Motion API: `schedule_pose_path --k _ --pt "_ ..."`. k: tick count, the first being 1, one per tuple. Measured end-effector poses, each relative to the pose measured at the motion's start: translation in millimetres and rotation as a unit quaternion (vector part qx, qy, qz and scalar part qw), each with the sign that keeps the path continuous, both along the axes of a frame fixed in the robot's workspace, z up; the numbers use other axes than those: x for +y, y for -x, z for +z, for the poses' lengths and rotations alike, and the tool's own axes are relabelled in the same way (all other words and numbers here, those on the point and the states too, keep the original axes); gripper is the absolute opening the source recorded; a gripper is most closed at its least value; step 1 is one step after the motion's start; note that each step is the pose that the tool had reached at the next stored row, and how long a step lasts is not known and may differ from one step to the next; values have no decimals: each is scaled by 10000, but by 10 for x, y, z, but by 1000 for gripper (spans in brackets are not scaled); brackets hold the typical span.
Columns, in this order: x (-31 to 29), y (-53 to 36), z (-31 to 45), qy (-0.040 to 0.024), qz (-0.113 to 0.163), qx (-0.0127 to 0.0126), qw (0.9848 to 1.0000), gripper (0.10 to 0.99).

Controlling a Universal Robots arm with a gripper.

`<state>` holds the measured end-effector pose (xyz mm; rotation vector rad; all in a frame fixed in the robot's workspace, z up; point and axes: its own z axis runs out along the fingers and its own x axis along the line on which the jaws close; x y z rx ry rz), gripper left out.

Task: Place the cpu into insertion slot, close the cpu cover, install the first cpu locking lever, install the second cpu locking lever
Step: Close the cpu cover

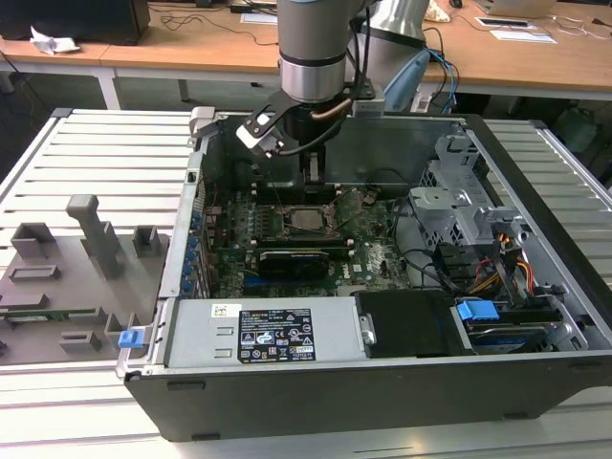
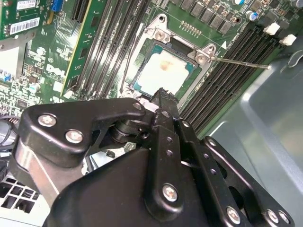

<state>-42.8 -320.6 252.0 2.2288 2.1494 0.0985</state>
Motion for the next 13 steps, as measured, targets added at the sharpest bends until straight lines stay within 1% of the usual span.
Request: schedule_pose_path --k 2,3,4,6,10,13 --pt "0 -20 0 0 -1 12 10000 106" --pt "0 -50 0 0 -1 35 10000 106" --pt "0 -74 0 0 0 50 10000 106" --pt "0 -80 1 1 -1 52 10000 106" --pt "1 -86 44 1 0 51 10000 106" --pt "0 -147 46 4 -2 72 10000 106"
